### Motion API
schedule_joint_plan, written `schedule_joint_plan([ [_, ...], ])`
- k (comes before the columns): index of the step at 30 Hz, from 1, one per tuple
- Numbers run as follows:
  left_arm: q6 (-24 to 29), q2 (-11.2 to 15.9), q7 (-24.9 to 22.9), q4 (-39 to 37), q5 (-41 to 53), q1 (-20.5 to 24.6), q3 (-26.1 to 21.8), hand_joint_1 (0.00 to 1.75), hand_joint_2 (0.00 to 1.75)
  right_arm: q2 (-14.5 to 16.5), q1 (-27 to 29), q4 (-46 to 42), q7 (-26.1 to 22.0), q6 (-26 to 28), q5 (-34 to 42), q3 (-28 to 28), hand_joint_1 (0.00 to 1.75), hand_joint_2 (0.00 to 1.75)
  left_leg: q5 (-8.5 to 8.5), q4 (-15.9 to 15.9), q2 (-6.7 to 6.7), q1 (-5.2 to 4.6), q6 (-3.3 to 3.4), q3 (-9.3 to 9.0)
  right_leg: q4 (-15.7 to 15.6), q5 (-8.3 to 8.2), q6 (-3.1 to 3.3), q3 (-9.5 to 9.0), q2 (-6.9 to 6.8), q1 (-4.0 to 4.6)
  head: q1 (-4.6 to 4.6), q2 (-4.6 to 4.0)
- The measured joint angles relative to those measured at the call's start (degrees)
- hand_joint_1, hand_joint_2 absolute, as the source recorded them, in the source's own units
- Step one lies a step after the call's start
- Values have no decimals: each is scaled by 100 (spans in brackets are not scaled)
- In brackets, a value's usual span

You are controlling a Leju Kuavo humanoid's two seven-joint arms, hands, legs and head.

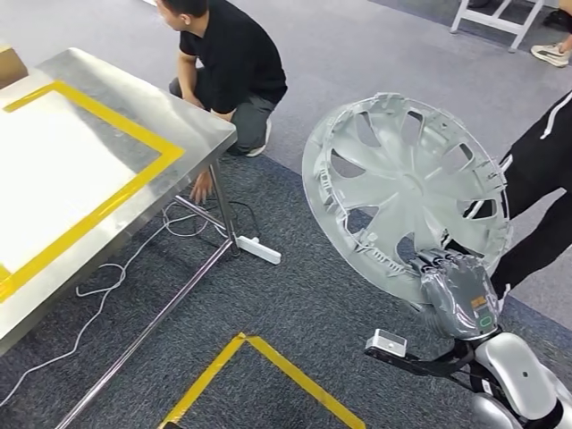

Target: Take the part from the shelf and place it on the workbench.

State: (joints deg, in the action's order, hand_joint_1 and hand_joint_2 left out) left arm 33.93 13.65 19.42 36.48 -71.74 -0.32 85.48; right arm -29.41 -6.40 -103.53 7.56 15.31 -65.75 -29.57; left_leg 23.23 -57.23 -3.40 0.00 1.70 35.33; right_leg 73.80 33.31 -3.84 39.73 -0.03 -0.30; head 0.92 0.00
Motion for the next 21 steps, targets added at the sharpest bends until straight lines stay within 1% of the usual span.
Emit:
schedule_joint_plan([
  [1, -1, -5, -9, 0, -5, -2, 8, 0, 175, -39, 42, -17, 1, 6, 6, 26, 175, 175, -3, -1, -81, 6, -6, -5, -339, -213, 5, -145, 47, -11, -1, 0],
  [2, -2, -8, -16, -1, -9, -3, 14, 0, 175, -75, 72, -36, 1, 16, 10, 57, 175, 175, -9, -3, -160, 11, -18, -7, -771, -416, 6, -339, 170, -35, -2, 0],
  [3, -2, -9, -21, -1, -10, 2, 20, 0, 175, -103, 92, -54, 1, 34, 13, 87, 175, 175, -15, -14, -234, 9, -39, 2, -1166, -560, 9, -529, 301, -60, 1, 0],
  [4, -3, -8, -24, -1, -11, 8, 27, 0, 175, -126, 109, -70, 1, 54, 17, 111, 175, 175, -30, -20, -304, 8, -68, 21, -1430, -636, 16, -662, 407, -76, 5, 0],
  [5, -3, -5, -29, -2, -12, 11, 36, 0, 175, -145, 133, -88, 1, 73, 26, 134, 175, 175, -50, -18, -370, 11, -103, 46, -1546, -645, 30, -725, 461, -82, 8, 0],
  [6, -3, -5, -36, -2, -14, 9, 44, 0, 175, -166, 168, -110, 2, 88, 40, 160, 175, 175, -76, -12, -440, 17, -143, 72, -1562, -642, 56, -745, 421, -71, 11, 0],
  [7, -3, -5, -44, -3, -16, -1, 53, 0, 175, -186, 214, -136, 2, 93, 59, 196, 175, 175, -96, 0, -491, 27, -177, 90, -1563, -657, 91, -749, 347, -65, 9, 0],
  [8, -3, -10, -51, -3, -19, -14, 60, 0, 175, -207, 261, -160, 4, 96, 75, 240, 175, 175, -77, -18, -421, 21, -208, 112, -1575, -671, 132, -755, 272, -62, 14, 0],
  [9, -3, -16, -58, -4, -21, -20, 67, 0, 175, -227, 308, -186, 7, 96, 86, 290, 175, 175, 5, -123, -270, 9, -237, 166, -1593, -686, 174, -764, 196, -60, 33, 0],
  [10, -3, -20, -62, -4, -22, -17, 72, 0, 175, -246, 348, -209, 8, 98, 91, 339, 175, 175, 151, -341, -75, -2, -260, 267, -1612, -696, 211, -769, 118, -58, 49, 0],
  [11, -3, -26, -64, -4, -23, -8, 76, 0, 175, -265, 379, -228, 9, 100, 92, 379, 175, 175, 349, -680, 126, -10, -282, 420, -1618, -697, 237, -771, 43, -45, 70, 0],
  [12, -5, -27, -66, -4, -23, 6, 80, 0, 175, -279, 409, -243, 8, 102, 92, 413, 175, 175, 545, -1084, 224, -4, -299, 601, -1619, -694, 254, -770, -36, -34, 81, 0],
  [13, -8, -29, -67, -4, -23, 19, 84, 0, 175, -288, 436, -249, 5, 104, 91, 436, 175, 175, 678, -1430, 257, 2, -310, 751, -1618, -689, 263, -771, -118, -26, 80, 0],
  [14, -13, -31, -72, -4, -24, 27, 88, 0, 175, -292, 465, -253, 2, 104, 92, 450, 175, 175, 719, -1623, 267, 3, -315, 826, -1618, -684, 268, -774, -199, -22, 82, 0],
  [15, -20, -32, -76, -5, -25, 30, 91, 0, 175, -292, 495, -257, -3, 104, 92, 464, 175, 175, 649, -1590, 274, 2, -314, 788, -1617, -679, 271, -779, -277, -19, 81, 0],
  [16, -27, -32, -83, -5, -25, 30, 95, 0, 175, -293, 523, -264, -7, 104, 92, 480, 175, 175, 492, -1332, 302, -1, -307, 634, -1617, -673, 268, -789, -352, -18, 81, 0],
  [17, -33, -32, -87, -7, -25, 31, 97, 0, 175, -293, 546, -278, -9, 104, 92, 501, 175, 175, 307, -938, 401, -11, -289, 403, -1617, -664, 258, -803, -421, -15, 83, 0],
  [18, -42, -32, -90, -10, -23, 38, 99, 0, 175, -295, 570, -296, -9, 104, 92, 527, 175, 175, 176, -532, 533, -37, -272, 175, -1608, -648, 238, -812, -484, 0, 84, -1],
  [19, -48, -34, -92, -14, -21, 49, 101, 0, 175, -299, 592, -314, -7, 105, 91, 557, 175, 175, 99, -228, 641, -57, -238, 11, -1603, -635, 214, -818, -544, 16, 84, -1],
  [20, -56, -38, -93, -20, -17, 59, 103, 0, 175, -305, 610, -332, -5, 105, 91, 587, 175, 175, 80, -58, 710, -77, -205, -70, -1600, -622, 187, -823, -604, 33, 84, -1],
  [21, -65, -43, -92, -27, -13, 64, 107, 0, 175, -312, 626, -346, -5, 106, 90, 614, 175, 175, 99, -2, 689, -92, -173, -79, -1602, -612, 159, -831, -669, 47, 81, -1],
])
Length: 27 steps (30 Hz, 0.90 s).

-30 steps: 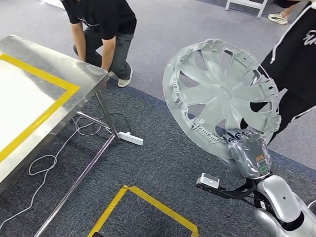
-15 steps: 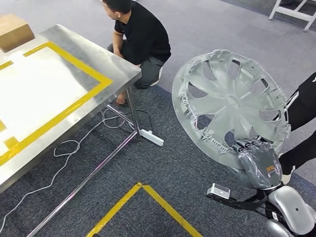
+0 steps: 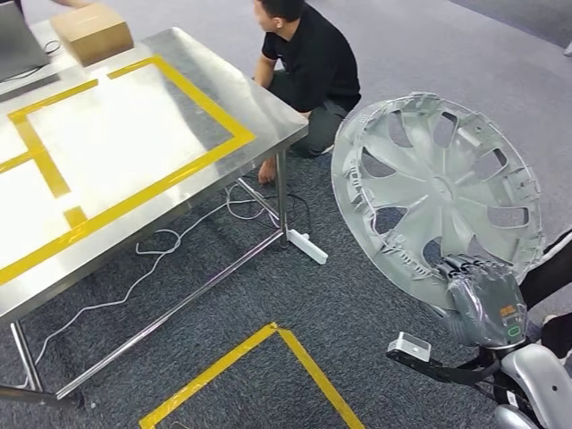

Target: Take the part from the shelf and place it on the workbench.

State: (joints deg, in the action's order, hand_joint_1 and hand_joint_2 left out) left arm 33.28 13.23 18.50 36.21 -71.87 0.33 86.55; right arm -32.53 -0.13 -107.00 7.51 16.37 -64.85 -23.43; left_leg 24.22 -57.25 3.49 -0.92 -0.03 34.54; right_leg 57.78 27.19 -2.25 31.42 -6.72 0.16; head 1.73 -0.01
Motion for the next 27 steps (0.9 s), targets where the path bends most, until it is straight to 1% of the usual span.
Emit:
schedule_joint_plan([
  [1, -9, -7, 1, -8, 3, -1, 9, 0, 175, -7, 13, -12, -1, 1, -1, 22, 175, 175, -6, 10, -72, 5, 43, 13, -10, 8, -26, -16, -66, 1, -1, 1],
  [2, -18, -17, 3, -16, 5, -7, 19, 0, 175, -11, 26, -28, -3, 1, -1, 43, 175, 175, -15, 25, -142, 15, 73, 13, 5, 34, -59, -21, -60, -5, -3, 1],
  [3, -24, -26, 6, -24, 7, -10, 29, 0, 175, -14, 40, -44, -5, 1, -2, 64, 175, 175, -26, 39, -206, 32, 106, 8, 84, 99, -92, 7, 42, -14, -12, 1],
  [4, -28, -34, 9, -34, 8, -6, 37, 0, 175, -20, 58, -59, -5, 1, -4, 89, 175, 175, -39, 52, -270, 55, 138, 0, 285, 224, -121, 95, 210, -23, -25, 1],
  [5, -30, -43, 11, -44, 10, 0, 39, 0, 175, -26, 77, -71, -6, 1, -6, 113, 175, 175, -46, 56, -335, 73, 160, -3, 621, 400, -146, 253, 413, -34, -42, 1],
  [6, -30, -48, 13, -55, 11, 9, 40, 0, 175, -32, 97, -77, -7, 1, -8, 133, 175, 175, -49, 55, -405, 82, 176, -2, 1046, 594, -160, 455, 561, -36, -54, 1],
  [7, -30, -55, 13, -65, 11, 19, 40, 0, 175, -37, 121, -78, -7, 0, -9, 146, 175, 175, -52, 54, -485, 86, 183, -1, 1451, 744, -171, 657, 630, -40, -60, 1],
  [8, -30, -62, 13, -71, 11, 24, 41, 0, 175, -39, 144, -78, -8, -1, -8, 152, 175, 175, -53, 53, -567, 90, 184, -2, 1708, 798, -177, 799, 653, -44, -62, 1],
  [9, -31, -69, 13, -74, 11, 27, 42, 0, 175, -40, 164, -78, -8, -1, -6, 157, 175, 175, -55, 51, -653, 96, 182, -5, 1738, 732, -180, 838, 661, -51, -61, 1],
  [10, -32, -77, 13, -77, 11, 27, 43, 0, 175, -41, 179, -79, -9, -2, -5, 162, 175, 175, -58, 49, -738, 105, 174, -11, 1520, 558, -185, 756, 684, -65, -61, 1],
  [11, -33, -84, 13, -79, 11, 26, 44, 0, 175, -43, 188, -79, -10, -1, -5, 170, 175, 175, -60, 46, -823, 118, 158, -17, 1126, 329, -196, 580, 750, -89, -60, 1],
  [12, -33, -87, 13, -86, 12, 29, 44, 0, 175, -44, 191, -80, -11, -1, -6, 179, 175, 175, -63, 35, -907, 122, 131, -14, 695, 146, -217, 383, 899, -125, -66, 1],
  [13, -34, -87, 13, -94, 11, 34, 44, 0, 175, -45, 194, -84, -12, -1, -8, 188, 175, 175, -69, 16, -985, 124, 101, 3, 339, 30, -219, 208, 1038, -158, -69, 1],
  [14, -39, -86, 13, -103, 11, 35, 45, 0, 175, -46, 197, -87, -12, 0, -8, 195, 175, 175, -84, 9, -1059, 127, 65, 32, 126, -13, -210, 102, 1138, -177, -72, 1],
  [15, -45, -84, 13, -114, 9, 32, 49, 0, 175, -47, 201, -91, -13, 0, -9, 199, 175, 175, -108, 8, -1132, 132, 26, 67, 52, 0, -183, 64, 1184, -180, -74, 1],
  [16, -56, -86, 13, -124, 4, 22, 59, 0, 175, -48, 210, -95, -15, 1, -11, 203, 175, 175, -136, 16, -1205, 145, -12, 99, 43, -1, -135, 55, 1121, -175, -69, 1],
  [17, -69, -92, 13, -134, -2, 8, 71, 0, 175, -48, 214, -96, -17, 1, -13, 205, 175, 175, -147, 21, -1203, 151, -47, 122, 43, -13, -94, 58, 1043, -170, -70, 1],
  [18, -81, -97, 13, -146, -8, 1, 83, 0, 175, -48, 223, -99, -19, 2, -16, 213, 175, 175, -107, -35, -1091, 140, -79, 160, 39, -24, -49, 57, 968, -168, -54, 1],
  [19, -93, -102, 10, -157, -14, 1, 92, 0, 175, -50, 234, -103, -24, 4, -20, 226, 175, 175, -4, -187, -917, 125, -104, 236, 29, -33, -8, 54, 887, -167, -38, 1],
  [20, -104, -107, 7, -169, -18, 10, 96, 0, 175, -52, 244, -107, -28, 5, -26, 242, 175, 175, 162, -457, -700, 110, -120, 358, 24, -36, 23, 53, 808, -157, -23, 1],
  [21, -112, -108, 4, -182, -26, 23, 97, 0, 175, -55, 261, -110, -33, 7, -30, 256, 175, 175, 364, -833, -536, 101, -134, 530, 24, -33, 45, 53, 725, -142, -5, 1],
  [22, -120, -109, 1, -194, -37, 35, 97, 0, 175, -57, 279, -111, -41, 7, -34, 264, 175, 175, 537, -1221, -464, 103, -139, 705, 25, -28, 58, 54, 638, -127, -5, 1],
  [23, -126, -111, 1, -206, -48, 43, 98, 0, 175, -58, 296, -111, -49, 7, -37, 268, 175, 175, 634, -1505, -435, 104, -138, 827, 25, -23, 66, 52, 547, -114, -5, 1],
  [24, -130, -113, 0, -216, -60, 45, 98, 0, 175, -58, 312, -111, -57, 6, -39, 269, 175, 175, 624, -1601, -423, 102, -128, 856, 25, -17, 73, 48, 458, -100, -4, 1],
  [25, -134, -114, 0, -227, -68, 44, 98, 0, 175, -58, 322, -111, -67, 5, -41, 271, 175, 175, 510, -1464, -410, 97, -110, 767, 25, -12, 78, 40, 375, -88, -4, 1],
  [26, -138, -115, 0, -238, -73, 41, 100, 0, 175, -58, 327, -114, -74, 5, -44, 279, 175, 175, 333, -1137, -365, 86, -82, 579, 25, -4, 77, 28, 299, -76, -4, 0],
  [27, -144, -115, 0, -249, -77, 40, 102, 0, 175, -58, 327, -119, -79, 5, -48, 290, 175, 175, 174, -728, -244, 61, -45, 349, 25, 6, 70, 14, 228, -64, -4, 0],
])
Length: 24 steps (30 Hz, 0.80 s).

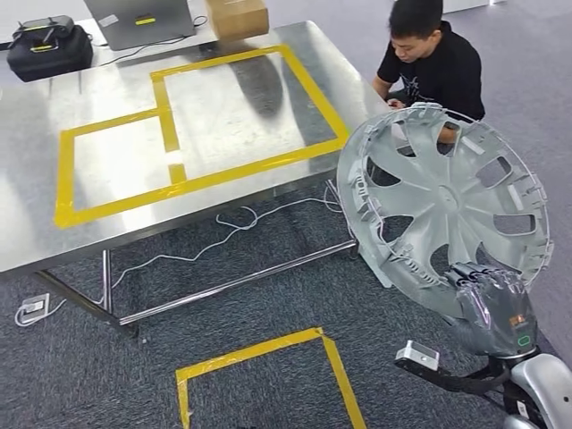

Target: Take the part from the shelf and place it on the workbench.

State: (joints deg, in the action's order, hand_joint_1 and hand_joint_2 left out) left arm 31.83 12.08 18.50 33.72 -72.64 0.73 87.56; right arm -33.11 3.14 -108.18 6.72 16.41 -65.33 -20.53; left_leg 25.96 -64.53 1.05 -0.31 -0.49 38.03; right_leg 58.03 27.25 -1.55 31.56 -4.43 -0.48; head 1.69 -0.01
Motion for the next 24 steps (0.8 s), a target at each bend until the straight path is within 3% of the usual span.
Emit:
schedule_joint_plan([
  [2, -19, -4, 5, -18, -16, 10, 4, 0, 175, -1, 1, -13, -8, -1, -10, 37, 175, 175, -154, 604, 209, -61, 67, -318, 9, 29, -38, -15, -131, 35, -5, 0],
  [3, -31, -8, 10, -23, -27, 14, 6, 0, 175, -2, 0, -17, -13, -1, -14, 51, 175, 175, -152, 718, 251, -86, 91, -364, 6, 39, -60, -23, -197, 50, -5, 1],
  [5, -55, -23, 20, -36, -47, 5, 15, 0, 175, -2, 0, -25, -25, -3, -25, 64, 175, 175, -163, 761, 125, -86, 136, -359, -14, 59, -110, -51, -326, 61, -5, 0],
  [6, -65, -35, 23, -41, -54, -4, 20, 0, 175, -2, 2, -29, -29, -4, -28, 67, 175, 175, -177, 782, 59, -70, 163, -369, 11, 95, -138, -54, -290, 55, -9, 0],
  [7, -74, -43, 27, -49, -61, -8, 24, 0, 175, -3, 6, -34, -32, -4, -34, 74, 175, 175, -190, 803, -8, -48, 188, -383, 132, 185, -165, -11, -165, 46, -20, 0],
  [9, -84, -56, 30, -66, -77, -2, 27, 0, 175, -5, 15, -40, -33, -5, -46, 93, 175, 175, -207, 820, -139, -14, 220, -398, 753, 512, -210, 270, 217, 27, -55, 0],
  [10, -84, -58, 30, -77, -85, 7, 27, 0, 175, -6, 23, -40, -32, -7, -50, 101, 175, 175, -210, 819, -213, -7, 226, -397, 1172, 687, -225, 476, 345, 23, -66, 1],
  [11, -84, -65, 30, -87, -91, 13, 28, 0, 175, -7, 37, -40, -28, -10, -52, 103, 175, 175, -212, 818, -289, -5, 229, -397, 1508, 789, -236, 654, 400, 22, -72, 1],
  [12, -84, -73, 30, -94, -96, 15, 28, 0, 175, -7, 55, -40, -24, -14, -51, 104, 175, 175, -212, 816, -366, -4, 230, -400, 1659, 779, -243, 753, 420, 19, -73, 1],
  [13, -84, -81, 30, -100, -101, 17, 28, 0, 175, -7, 72, -40, -20, -18, -51, 106, 175, 175, -212, 812, -431, 1, 228, -406, 1575, 650, -246, 744, 428, 14, -72, 1],
  [15, -84, -93, 30, -110, -109, 10, 31, 0, 175, -7, 88, -42, -18, -24, -52, 114, 175, 175, -202, 796, -543, 14, 207, -420, 842, 209, -268, 444, 462, -17, -73, 1],
  [17, -84, -84, 30, -127, -115, 6, 33, 0, 175, -8, 86, -49, -19, -33, -46, 124, 175, 175, -190, 748, -628, 2, 167, -394, 176, -28, -265, 155, 546, -53, -82, 1],
  [21, -84, -78, 30, -153, -120, -12, 39, 0, 175, -9, 112, -65, -17, -51, 9, 153, 175, 175, -255, 742, -657, -29, 264, -307, 23, -71, -175, 136, 611, -59, -67, 1],
  [24, -85, -80, 30, -159, -135, -6, 54, 0, 175, -9, 130, -67, -27, -53, 43, 190, 175, 175, -271, 785, -629, -24, 282, -321, 24, -83, -138, 151, 634, -39, -66, 0],
])
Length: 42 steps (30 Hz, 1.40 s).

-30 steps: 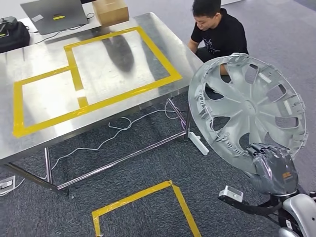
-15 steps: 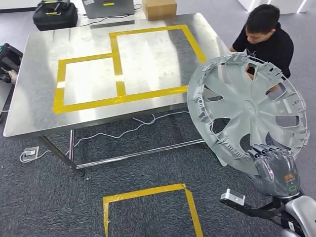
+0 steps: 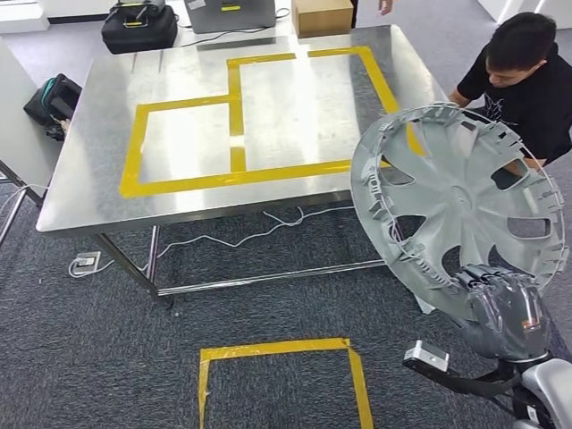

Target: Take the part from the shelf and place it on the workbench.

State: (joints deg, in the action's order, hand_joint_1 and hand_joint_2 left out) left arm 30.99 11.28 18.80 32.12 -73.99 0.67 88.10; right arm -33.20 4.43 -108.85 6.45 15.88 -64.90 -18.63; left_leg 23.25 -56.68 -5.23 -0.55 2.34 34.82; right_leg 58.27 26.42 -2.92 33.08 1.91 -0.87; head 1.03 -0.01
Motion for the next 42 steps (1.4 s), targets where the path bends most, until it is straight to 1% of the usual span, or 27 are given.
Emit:
schedule_joint_plan([
  [2, -3, -3, 1, -3, -12, 13, 17, 0, 175, 0, 7, -2, -6, 1, 4, 13, 175, 175, -6, 21, 11, 9, -22, -7, 2, 0, 28, 4, 7, 13, -1, 0],
  [3, -5, -5, 1, -5, -20, 19, 24, 0, 175, 0, 12, -2, -7, 1, 5, 16, 175, 175, -9, 29, 13, 16, -57, -8, 3, 1, 41, 7, 9, 20, -1, 0],
  [6, -10, -11, 4, -9, -36, 23, 32, 0, 175, 0, 23, -2, -9, 1, 7, 26, 175, 175, -13, 47, 14, 40, -210, -6, 7, 0, 66, 15, 8, 35, -3, 1],
  [7, -26, -12, 10, -9, -44, 23, 33, 0, 175, 0, 26, -2, -9, 1, 7, 28, 175, 175, -14, 49, 14, 44, -237, -6, 8, -1, 70, 16, 8, 36, -4, 0],
  [9, -114, -13, 65, -10, -83, 22, 33, 0, 175, 0, 29, -2, -17, 1, 12, 30, 175, 175, -14, 50, 14, 46, -248, -3, 8, -3, 73, 15, 8, 36, -4, 0],
  [14, -520, -38, 395, -62, -195, 20, 29, 0, 175, -3, 28, -2, -96, 9, 84, 34, 175, 175, -13, 47, 15, 27, -252, 1, 6, -7, 70, 14, 7, 21, -5, 1],
  [20, -755, -126, 381, -262, -258, 23, 29, 0, 175, -8, 28, -2, -143, -58, 122, 31, 175, 175, -13, 40, 15, 9, -249, 3, 4, -15, 57, 14, 6, 0, -4, -1],
  [21, -782, -135, 376, -297, -269, 24, 29, 0, 175, -9, 29, -2, -150, -73, 123, 27, 175, 175, -2, 25, 15, 2, -236, 8, -8, -15, 42, 13, 7, -11, -5, -1],
  [22, -805, -143, 373, -330, -273, 25, 29, 0, 175, -9, 29, -2, -156, -85, 125, 21, 175, 175, 11, 15, 17, -6, -206, 12, -24, -16, 20, 10, 10, -24, -3, -1],
  [23, -826, -146, 373, -362, -277, 27, 29, 0, 175, -10, 28, -2, -160, -95, 127, 14, 175, 175, 24, 18, 18, -17, -162, 16, -53, -21, -7, 4, 14, -37, -1, -1],
  [24, -853, -150, 373, -394, -279, 30, 29, 0, 175, -10, 27, -2, -163, -112, 131, 6, 175, 175, 36, 59, 21, -28, -105, 8, -52, -61, -44, -6, 15, -44, 0, 0],
  [26, -909, -175, 373, -455, -288, 34, 29, 0, 175, -10, -1, -1, -162, -175, 137, -22, 175, 175, 50, 216, 27, -19, -17, -91, -28, -133, -99, -28, 5, -38, 0, 1],
  [27, -934, -192, 370, -489, -295, 32, 29, 0, 175, -10, -28, 0, -161, -217, 139, -46, 175, 175, 56, 286, 32, -4, 15, -166, 47, -121, -109, -12, -21, -28, -12, 0],
  [28, -953, -209, 360, -527, -306, 30, 29, 0, 175, -9, -63, 3, -157, -256, 136, -74, 175, 175, 70, 317, 40, 12, 33, -236, 185, -24, -109, 55, -48, -24, -33, 0],
  [29, -965, -223, 346, -565, -319, 27, 29, 0, 175, -8, -97, 6, -154, -286, 129, -109, 175, 175, 77, 328, 51, 26, 46, -288, 447, 132, -108, 201, -80, -26, -50, 0],
  [31, -983, -243, 321, -640, -333, 25, 29, 0, 175, -4, -142, 15, -144, -327, 115, -186, 175, 175, 126, 322, 69, 44, 27, -344, 1167, 459, -147, 599, -115, -44, -81, 1],
  [32, -992, -257, 317, -669, -337, 20, 29, 0, 175, -2, -150, 21, -138, -339, 113, -227, 175, 175, 155, 319, 73, 60, 3, -374, 1414, 530, -184, 759, -124, -62, -81, 1],
  [33, -1000, -273, 315, -693, -338, 12, 30, 0, 175, -1, -152, 27, -131, -349, 112, -265, 175, 175, 191, 312, 72, 86, -32, -413, 1462, 493, -224, 819, -131, -84, -81, 1],
  [34, -1005, -287, 313, -712, -340, 3, 30, 0, 175, 0, -151, 34, -125, -357, 112, -299, 175, 175, 236, 299, 67, 123, -78, -464, 1276, 340, -267, 755, -134, -114, -81, 1],
  [35, -1009, -298, 313, -730, -341, -4, 31, 0, 175, 0, -154, 38, -122, -361, 112, -323, 175, 175, 293, 270, 59, 165, -134, -519, 916, 112, -336, 596, -131, -159, -83, 1],
  [36, -1009, -290, 313, -756, -342, -9, 31, 0, 175, 4, -160, 46, -120, -362, 111, -345, 175, 175, 362, 226, 51, 190, -206, -558, 554, -58, -432, 429, -92, -202, -90, 1],
  [37, -1008, -281, 313, -785, -343, -6, 30, 0, 175, 10, -179, 56, -121, -364, 110, -364, 175, 175, 430, 165, 42, 205, -274, -577, 262, -108, -449, 299, -50, -227, -118, 1],
  [38, -1005, -268, 312, -812, -343, 1, 30, 0, 175, 18, -191, 65, -122, -367, 108, -382, 175, 175, 489, 112, 31, 206, -323, -571, 121, -110, -419, 221, -8, -247, -127, 1],
  [39, -1003, -257, 311, -835, -344, 3, 29, 0, 175, 27, -202, 75, -123, -370, 109, -403, 175, 175, 530, 77, 25, 198, -359, -559, 115, -36, -346, 206, 24, -247, -132, 1],
  [40, -1000, -259, 309, -849, -344, 7, 29, 0, 175, 32, -208, 84, -116, -374, 113, -417, 175, 175, 553, 56, 21, 199, -373, -553, 141, 21, -219, 195, 17, -242, -128, 1],
  [41, -997, -257, 303, -862, -346, 11, 29, 0, 175, 34, -198, 89, -106, -378, 117, -427, 175, 175, 545, 21, 28, 199, -386, -541, 178, 21, -152, 167, 6, -247, -103, 1],
  [42, -994, -261, 297, -875, -349, 13, 29, 0, 175, 35, -196, 95, -94, -382, 121, -434, 175, 175, 499, -102, 88, 198, -407, -488, 192, 55, -108, 136, -13, -242, -93, 1],
])
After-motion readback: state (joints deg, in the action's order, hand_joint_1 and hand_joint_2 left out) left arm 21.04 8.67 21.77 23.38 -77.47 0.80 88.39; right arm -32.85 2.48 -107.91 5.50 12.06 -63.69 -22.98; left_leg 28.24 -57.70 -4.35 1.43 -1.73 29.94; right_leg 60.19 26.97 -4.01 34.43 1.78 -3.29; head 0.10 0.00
